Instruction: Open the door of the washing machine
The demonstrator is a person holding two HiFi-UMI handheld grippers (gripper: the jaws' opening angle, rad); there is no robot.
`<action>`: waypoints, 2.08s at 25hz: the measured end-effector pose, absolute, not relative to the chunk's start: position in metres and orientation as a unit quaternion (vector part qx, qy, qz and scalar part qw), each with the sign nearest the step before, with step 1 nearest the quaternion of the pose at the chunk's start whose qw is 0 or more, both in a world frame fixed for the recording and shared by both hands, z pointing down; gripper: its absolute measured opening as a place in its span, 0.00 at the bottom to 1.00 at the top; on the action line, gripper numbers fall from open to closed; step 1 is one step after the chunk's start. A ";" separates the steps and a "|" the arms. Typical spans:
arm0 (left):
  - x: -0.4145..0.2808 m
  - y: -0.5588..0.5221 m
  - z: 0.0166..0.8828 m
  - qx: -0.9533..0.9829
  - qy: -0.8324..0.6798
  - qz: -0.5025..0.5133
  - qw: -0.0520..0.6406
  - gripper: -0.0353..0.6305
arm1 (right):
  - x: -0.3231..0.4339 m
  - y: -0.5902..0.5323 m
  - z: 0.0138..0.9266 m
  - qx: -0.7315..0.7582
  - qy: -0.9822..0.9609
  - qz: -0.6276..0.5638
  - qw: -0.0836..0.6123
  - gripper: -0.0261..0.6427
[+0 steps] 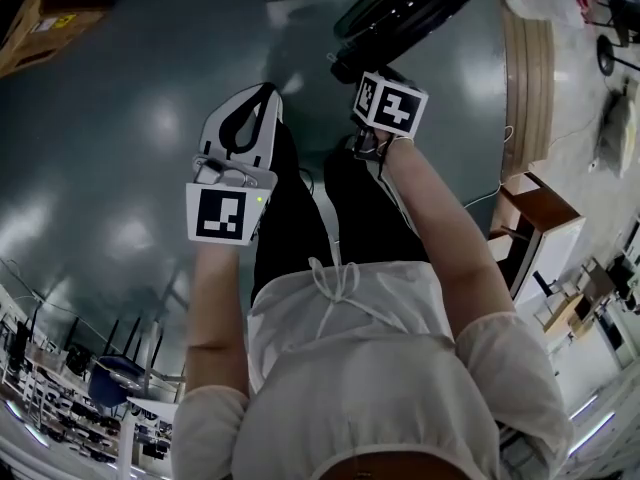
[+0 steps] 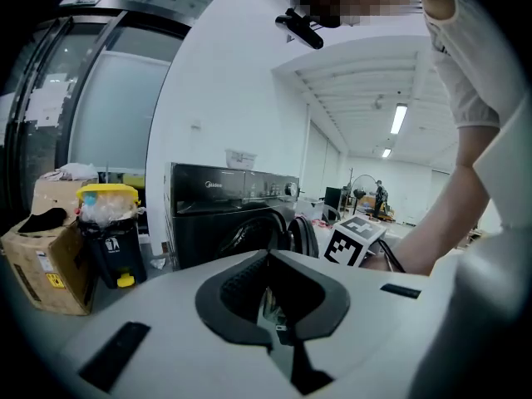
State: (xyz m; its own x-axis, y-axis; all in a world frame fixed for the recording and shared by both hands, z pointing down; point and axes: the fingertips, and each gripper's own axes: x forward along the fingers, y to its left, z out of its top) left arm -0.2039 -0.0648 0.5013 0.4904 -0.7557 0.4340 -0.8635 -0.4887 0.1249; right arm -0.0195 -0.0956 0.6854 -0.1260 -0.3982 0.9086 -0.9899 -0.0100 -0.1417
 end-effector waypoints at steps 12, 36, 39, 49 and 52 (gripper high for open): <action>-0.095 -0.008 0.496 0.854 -0.472 0.148 0.160 0.09 | 0.087 -0.037 0.683 0.567 -0.612 0.434 0.339 0.18; 0.135 -0.033 0.525 0.908 -0.349 0.179 0.146 0.09 | 0.330 -0.030 0.683 0.606 -0.613 0.389 0.325 0.17; 0.160 -0.045 0.529 0.915 -0.332 0.180 0.144 0.09 | 0.360 -0.035 0.684 0.624 -0.593 0.414 0.295 0.19; 0.209 -0.068 0.530 0.926 -0.299 0.184 0.139 0.09 | 0.410 -0.043 0.683 0.641 -0.566 0.433 0.286 0.22; 0.219 -0.070 0.526 0.927 -0.295 0.182 0.142 0.09 | 0.417 -0.037 0.678 0.643 -0.556 0.441 0.287 0.20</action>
State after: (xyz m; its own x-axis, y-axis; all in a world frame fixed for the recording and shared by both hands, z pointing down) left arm 0.2189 -0.0697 0.5263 0.7602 -0.4955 0.4202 -0.5983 -0.7860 0.1555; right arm 0.4165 -0.0373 0.6782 -0.0088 -0.4622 0.8867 -0.9686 -0.2166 -0.1225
